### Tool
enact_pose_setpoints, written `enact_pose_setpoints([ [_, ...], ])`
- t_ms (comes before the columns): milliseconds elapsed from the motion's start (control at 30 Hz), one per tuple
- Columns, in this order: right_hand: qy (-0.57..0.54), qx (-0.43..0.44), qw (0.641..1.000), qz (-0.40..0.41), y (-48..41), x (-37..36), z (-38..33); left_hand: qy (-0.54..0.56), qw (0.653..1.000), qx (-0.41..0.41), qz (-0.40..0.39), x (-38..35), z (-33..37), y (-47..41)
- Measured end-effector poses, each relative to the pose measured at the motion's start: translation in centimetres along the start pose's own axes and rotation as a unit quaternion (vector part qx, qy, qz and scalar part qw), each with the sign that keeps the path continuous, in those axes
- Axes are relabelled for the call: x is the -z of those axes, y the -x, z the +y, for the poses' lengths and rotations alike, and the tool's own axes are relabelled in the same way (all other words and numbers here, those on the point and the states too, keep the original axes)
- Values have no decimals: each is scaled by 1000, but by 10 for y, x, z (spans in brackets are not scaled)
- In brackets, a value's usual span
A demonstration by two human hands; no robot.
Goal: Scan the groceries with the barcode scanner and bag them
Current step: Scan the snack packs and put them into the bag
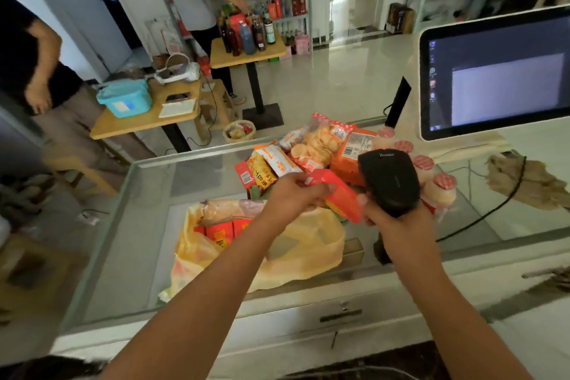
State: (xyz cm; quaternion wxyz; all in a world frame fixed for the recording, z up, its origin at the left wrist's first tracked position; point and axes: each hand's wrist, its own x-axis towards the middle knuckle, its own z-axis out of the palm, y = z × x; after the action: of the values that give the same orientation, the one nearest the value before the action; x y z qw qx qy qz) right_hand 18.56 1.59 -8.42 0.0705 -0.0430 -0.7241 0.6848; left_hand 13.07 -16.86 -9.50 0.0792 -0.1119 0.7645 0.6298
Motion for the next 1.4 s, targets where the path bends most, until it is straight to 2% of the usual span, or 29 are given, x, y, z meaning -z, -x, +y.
enact_pose_setpoints([
  [67,-19,-8,1000,4,-8,-13,-6,100,994,46,6,24,-5,10],
  [133,-28,-36,999,-6,-14,-27,-6,172,984,49,9,43,-15,20],
  [433,-58,-103,987,-113,-22,-51,-15,368,926,-38,-72,77,-35,44],
  [567,-49,-111,984,-128,-25,-48,-20,384,916,-61,-96,73,-40,44],
  [700,-36,-115,986,-117,-28,-43,-17,310,940,-47,-136,73,-38,47],
  [833,-40,-85,990,-105,-25,-38,-11,245,950,15,-193,75,-32,48],
  [933,10,-64,990,-126,-22,-38,-11,184,975,45,-112,67,-31,46],
  [1033,60,-31,990,-126,-19,-38,-9,84,995,-43,15,64,-36,40],
  [1133,40,-48,990,-128,-11,-38,-17,-44,982,-130,128,70,-39,37],
  [1233,26,-62,979,-193,4,-43,-30,-47,967,-157,194,75,-32,32],
  [1300,57,-58,972,-220,12,-47,-37,-62,956,-181,221,81,-32,21],
  [1400,45,-57,973,-219,13,-50,-48,-82,947,-216,225,85,-27,7],
])
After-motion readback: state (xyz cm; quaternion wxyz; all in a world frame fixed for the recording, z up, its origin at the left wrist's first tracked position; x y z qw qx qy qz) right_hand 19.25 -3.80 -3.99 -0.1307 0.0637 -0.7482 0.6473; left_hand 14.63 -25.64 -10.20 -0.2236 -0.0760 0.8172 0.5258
